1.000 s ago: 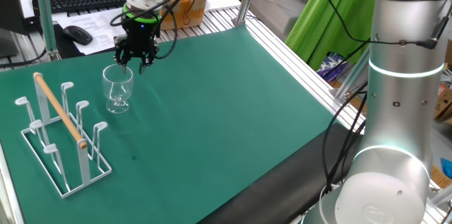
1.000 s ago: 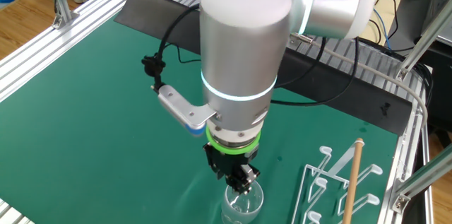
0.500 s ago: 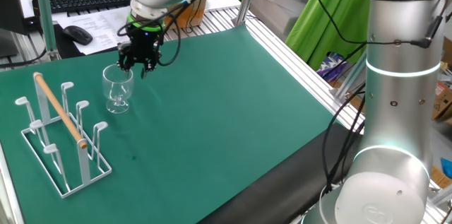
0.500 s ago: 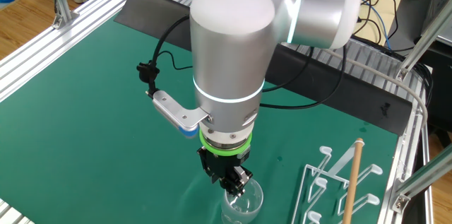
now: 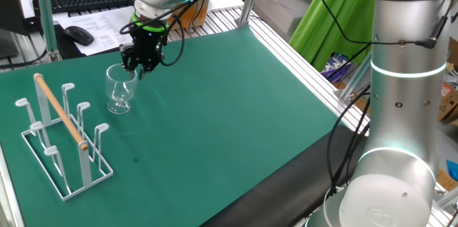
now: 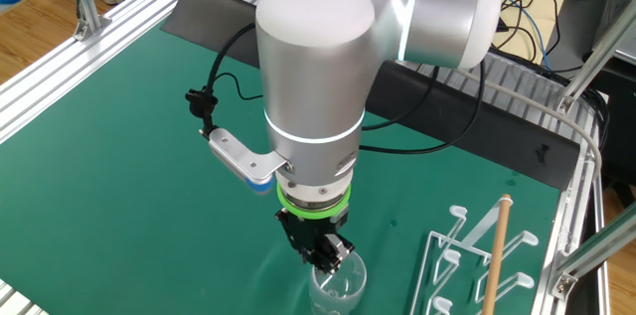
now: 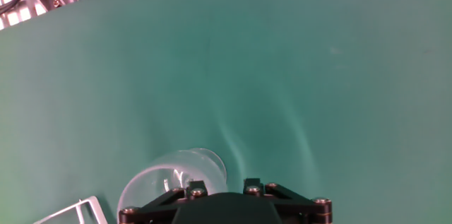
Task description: Put the cup on the cup rack
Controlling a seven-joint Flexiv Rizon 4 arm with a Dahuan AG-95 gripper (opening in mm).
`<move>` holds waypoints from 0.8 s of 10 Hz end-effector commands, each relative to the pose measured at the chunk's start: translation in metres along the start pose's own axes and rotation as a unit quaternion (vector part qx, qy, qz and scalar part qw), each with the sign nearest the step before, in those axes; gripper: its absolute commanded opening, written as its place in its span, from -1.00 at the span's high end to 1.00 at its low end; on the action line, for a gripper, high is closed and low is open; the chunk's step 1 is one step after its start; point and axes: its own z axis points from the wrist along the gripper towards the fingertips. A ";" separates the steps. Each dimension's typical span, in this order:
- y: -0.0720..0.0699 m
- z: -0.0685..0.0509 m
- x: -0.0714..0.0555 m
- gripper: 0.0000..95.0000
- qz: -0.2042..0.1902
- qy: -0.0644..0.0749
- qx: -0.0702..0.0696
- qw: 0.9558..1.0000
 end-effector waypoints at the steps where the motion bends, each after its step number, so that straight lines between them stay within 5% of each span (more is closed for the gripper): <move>1: 0.000 0.000 0.000 1.00 0.000 0.000 -0.001 1.000; 8: 0.002 -0.008 0.011 1.00 0.021 -0.001 0.001 1.000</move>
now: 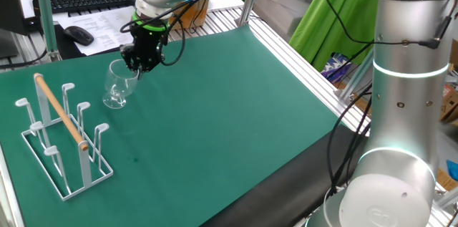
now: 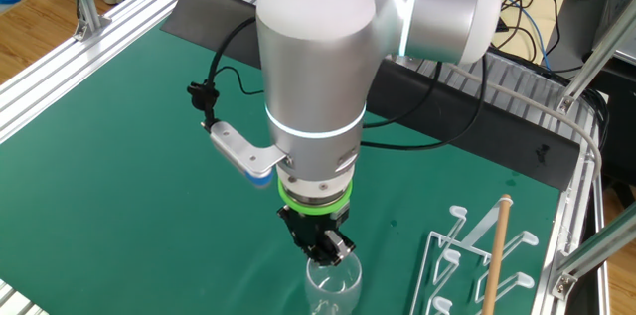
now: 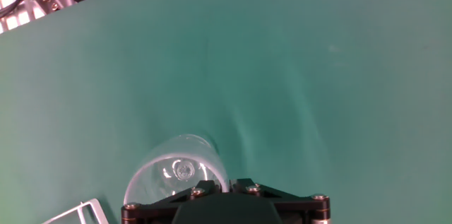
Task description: Put the cup on the cup rack
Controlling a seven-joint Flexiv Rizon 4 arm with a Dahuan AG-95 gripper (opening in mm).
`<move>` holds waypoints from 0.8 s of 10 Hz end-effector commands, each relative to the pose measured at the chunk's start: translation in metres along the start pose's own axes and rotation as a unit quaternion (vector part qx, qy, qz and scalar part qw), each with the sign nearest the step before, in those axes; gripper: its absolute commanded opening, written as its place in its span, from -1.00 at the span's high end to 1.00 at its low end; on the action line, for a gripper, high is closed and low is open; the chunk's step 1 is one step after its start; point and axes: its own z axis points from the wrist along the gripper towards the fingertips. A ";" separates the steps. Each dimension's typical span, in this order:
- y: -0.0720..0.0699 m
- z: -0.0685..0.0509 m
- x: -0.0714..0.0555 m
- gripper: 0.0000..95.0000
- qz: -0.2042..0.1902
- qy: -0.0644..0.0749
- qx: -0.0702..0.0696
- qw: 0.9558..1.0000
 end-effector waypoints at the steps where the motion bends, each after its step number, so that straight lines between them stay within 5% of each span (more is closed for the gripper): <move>1: 0.002 -0.002 0.008 1.00 0.011 -0.005 0.001 1.000; 8: 0.011 -0.006 0.044 1.00 0.059 -0.009 0.002 0.998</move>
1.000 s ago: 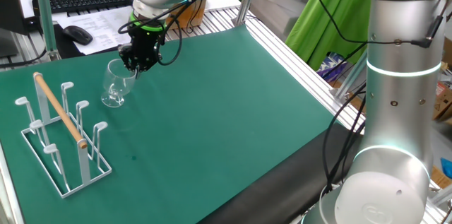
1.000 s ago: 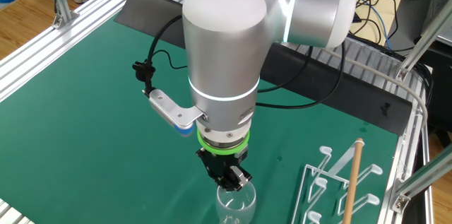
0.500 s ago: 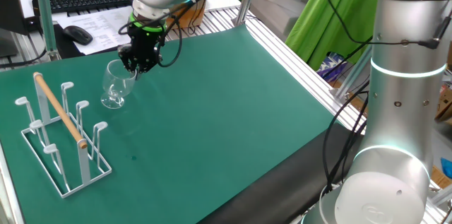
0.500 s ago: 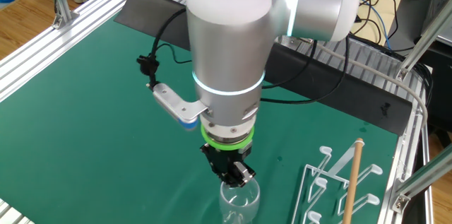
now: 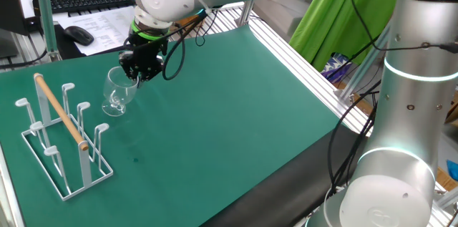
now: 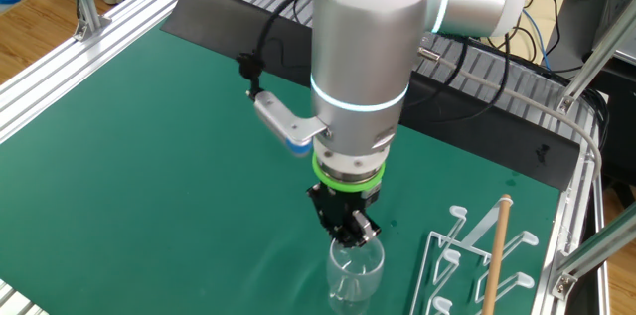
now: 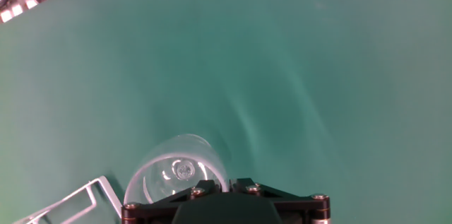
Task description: Put the cup on the cup rack
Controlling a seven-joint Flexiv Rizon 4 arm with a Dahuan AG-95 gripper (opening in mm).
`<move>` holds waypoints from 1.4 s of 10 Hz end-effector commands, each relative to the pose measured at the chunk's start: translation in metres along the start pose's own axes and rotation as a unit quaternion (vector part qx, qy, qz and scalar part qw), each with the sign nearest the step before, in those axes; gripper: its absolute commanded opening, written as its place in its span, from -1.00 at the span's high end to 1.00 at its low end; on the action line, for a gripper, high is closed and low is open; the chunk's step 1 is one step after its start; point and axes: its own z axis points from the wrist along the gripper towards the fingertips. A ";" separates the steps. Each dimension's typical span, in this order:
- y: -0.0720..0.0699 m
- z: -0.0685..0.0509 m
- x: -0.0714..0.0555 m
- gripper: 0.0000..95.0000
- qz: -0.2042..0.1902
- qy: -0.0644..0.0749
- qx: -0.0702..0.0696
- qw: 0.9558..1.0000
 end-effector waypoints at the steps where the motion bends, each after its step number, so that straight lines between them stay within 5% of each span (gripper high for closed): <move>1: 0.008 0.001 0.005 1.00 0.016 -0.003 0.004 1.000; 3: 0.018 0.002 0.012 1.00 0.026 -0.002 0.006 1.000; 5: 0.020 0.004 0.019 1.00 0.022 0.025 0.009 0.999; 6: 0.020 0.006 0.023 1.00 0.023 0.026 0.010 0.999; 14: 0.021 0.013 0.030 1.00 0.041 0.066 -0.010 0.997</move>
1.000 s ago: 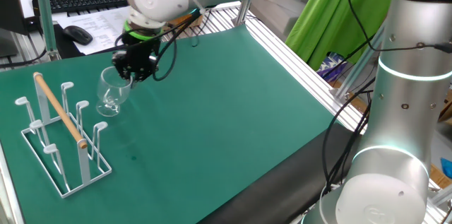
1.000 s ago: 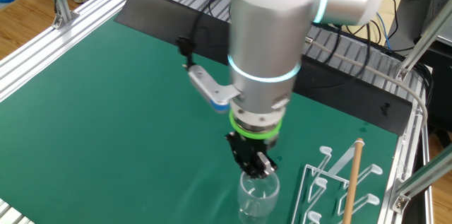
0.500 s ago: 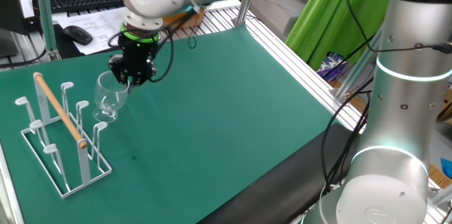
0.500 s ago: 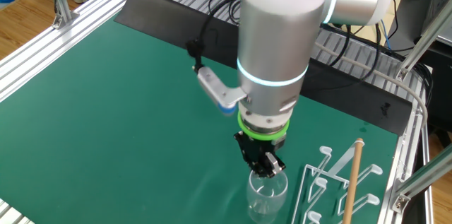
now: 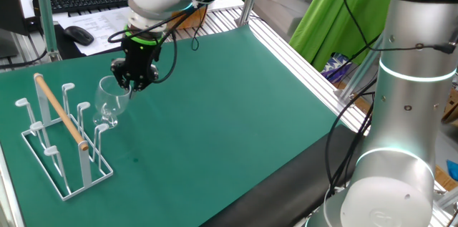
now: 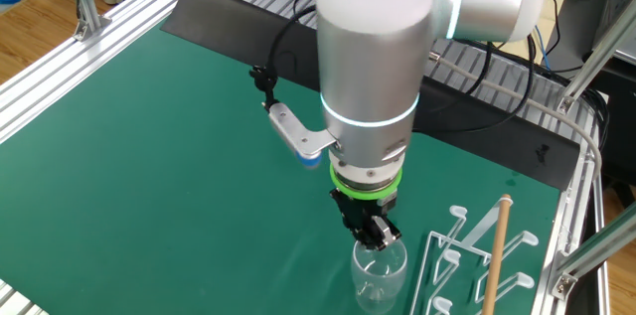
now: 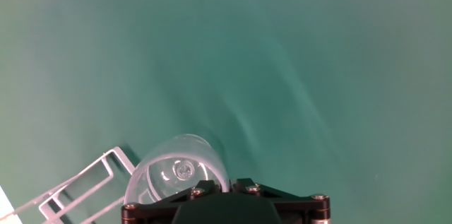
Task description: Put the cup on the cup rack
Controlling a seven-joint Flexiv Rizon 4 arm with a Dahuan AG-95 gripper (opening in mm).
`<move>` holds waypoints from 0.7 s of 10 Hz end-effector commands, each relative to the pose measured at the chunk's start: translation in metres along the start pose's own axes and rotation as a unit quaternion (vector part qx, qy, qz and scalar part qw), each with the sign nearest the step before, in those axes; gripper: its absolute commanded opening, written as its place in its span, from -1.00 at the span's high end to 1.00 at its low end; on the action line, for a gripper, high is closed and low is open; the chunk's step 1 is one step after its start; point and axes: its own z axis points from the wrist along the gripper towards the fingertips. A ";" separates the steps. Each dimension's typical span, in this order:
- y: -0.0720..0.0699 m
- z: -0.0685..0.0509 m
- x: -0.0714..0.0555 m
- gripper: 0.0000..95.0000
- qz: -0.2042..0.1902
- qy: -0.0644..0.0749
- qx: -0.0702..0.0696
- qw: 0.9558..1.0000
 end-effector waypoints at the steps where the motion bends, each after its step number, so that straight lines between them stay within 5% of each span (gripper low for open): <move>1: 0.001 0.002 -0.001 1.00 0.006 0.009 -0.003 1.000; 7: 0.003 0.012 -0.001 1.00 0.025 0.020 -0.013 0.999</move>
